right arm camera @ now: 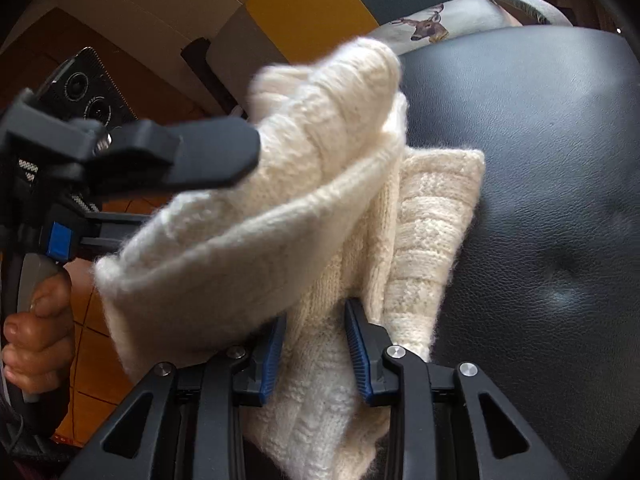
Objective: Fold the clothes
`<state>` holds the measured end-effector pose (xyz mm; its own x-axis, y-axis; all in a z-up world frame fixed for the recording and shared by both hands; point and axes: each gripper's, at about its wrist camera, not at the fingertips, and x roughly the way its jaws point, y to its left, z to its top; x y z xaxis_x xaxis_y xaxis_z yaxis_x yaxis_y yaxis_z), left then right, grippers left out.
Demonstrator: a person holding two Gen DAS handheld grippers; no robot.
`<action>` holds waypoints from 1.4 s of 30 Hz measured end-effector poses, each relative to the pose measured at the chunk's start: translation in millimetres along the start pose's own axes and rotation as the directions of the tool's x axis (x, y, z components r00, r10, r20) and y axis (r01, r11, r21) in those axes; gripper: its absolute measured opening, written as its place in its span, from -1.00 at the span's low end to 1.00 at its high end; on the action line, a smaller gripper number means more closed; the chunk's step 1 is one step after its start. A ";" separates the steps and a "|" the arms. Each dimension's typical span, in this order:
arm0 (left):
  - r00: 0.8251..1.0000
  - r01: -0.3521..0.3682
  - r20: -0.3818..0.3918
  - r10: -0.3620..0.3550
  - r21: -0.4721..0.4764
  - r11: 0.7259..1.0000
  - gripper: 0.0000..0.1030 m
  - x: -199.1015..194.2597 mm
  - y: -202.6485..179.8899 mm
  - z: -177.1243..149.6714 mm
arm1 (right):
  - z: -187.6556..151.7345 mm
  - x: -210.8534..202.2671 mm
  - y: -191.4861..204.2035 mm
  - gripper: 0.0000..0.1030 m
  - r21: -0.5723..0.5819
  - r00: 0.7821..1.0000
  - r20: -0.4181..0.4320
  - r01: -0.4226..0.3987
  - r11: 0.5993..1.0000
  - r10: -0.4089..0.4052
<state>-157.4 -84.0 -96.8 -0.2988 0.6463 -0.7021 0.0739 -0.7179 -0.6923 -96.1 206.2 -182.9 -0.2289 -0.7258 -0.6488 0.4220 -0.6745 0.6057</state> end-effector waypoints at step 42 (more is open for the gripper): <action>0.994 0.012 0.103 -0.048 0.327 0.945 0.15 -74.7 82.7 -78.4 | 3.6 12.4 83.8 -0.87 -0.250 0.844 -0.532 -0.085 0.965 -0.063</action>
<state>-54.4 -171.4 -114.7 -0.3984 0.6499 -0.6472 -0.2449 -0.7554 -0.6078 -66.7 140.2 -138.6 0.2472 -0.4980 -0.8312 0.6458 -0.5549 0.5245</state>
